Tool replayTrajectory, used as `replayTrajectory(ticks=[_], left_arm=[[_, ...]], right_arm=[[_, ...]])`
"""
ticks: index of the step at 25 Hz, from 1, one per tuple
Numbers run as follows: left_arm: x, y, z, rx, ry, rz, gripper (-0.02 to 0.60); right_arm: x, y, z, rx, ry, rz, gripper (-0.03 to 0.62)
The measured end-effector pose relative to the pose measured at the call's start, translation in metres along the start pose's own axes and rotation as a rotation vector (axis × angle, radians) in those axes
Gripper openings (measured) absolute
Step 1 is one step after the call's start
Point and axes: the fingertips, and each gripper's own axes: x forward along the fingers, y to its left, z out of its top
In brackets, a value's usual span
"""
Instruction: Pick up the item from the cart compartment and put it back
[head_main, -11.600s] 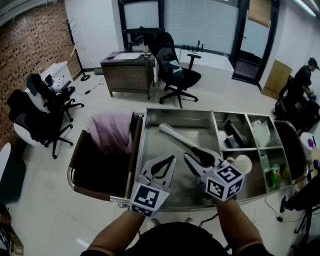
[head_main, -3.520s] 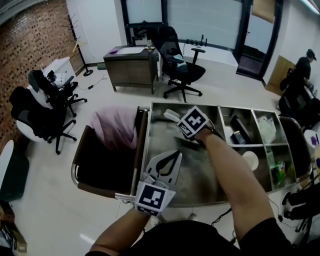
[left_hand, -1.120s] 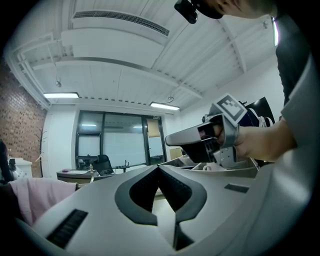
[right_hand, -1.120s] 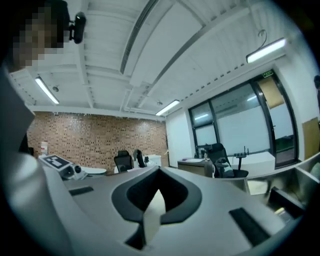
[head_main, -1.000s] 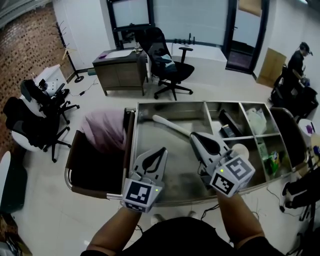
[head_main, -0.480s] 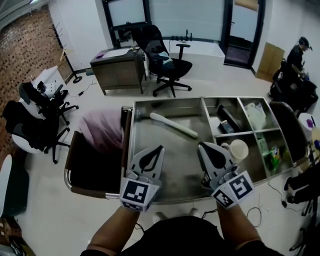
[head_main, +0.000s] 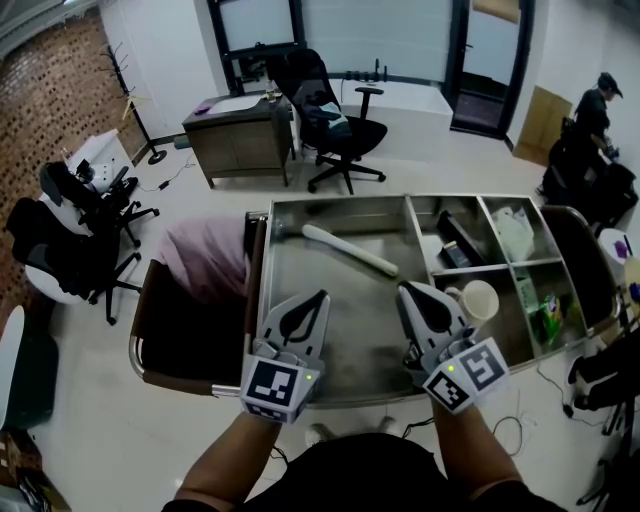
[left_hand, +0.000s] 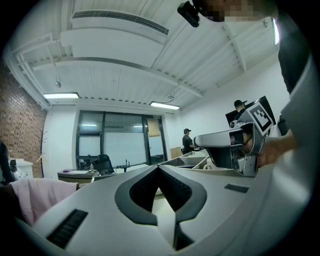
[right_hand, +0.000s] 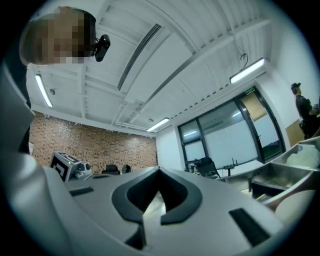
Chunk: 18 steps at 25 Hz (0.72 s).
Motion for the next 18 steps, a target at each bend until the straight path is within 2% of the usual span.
replayTrajectory(ticks=[18], left_arm=[[-0.0009,-0.001,0.0004,-0.001,0.001,-0.003,0.0]], right_arm=[[-0.0017,0.0007,0.0002,-0.007,0.001,-0.01,0.011]])
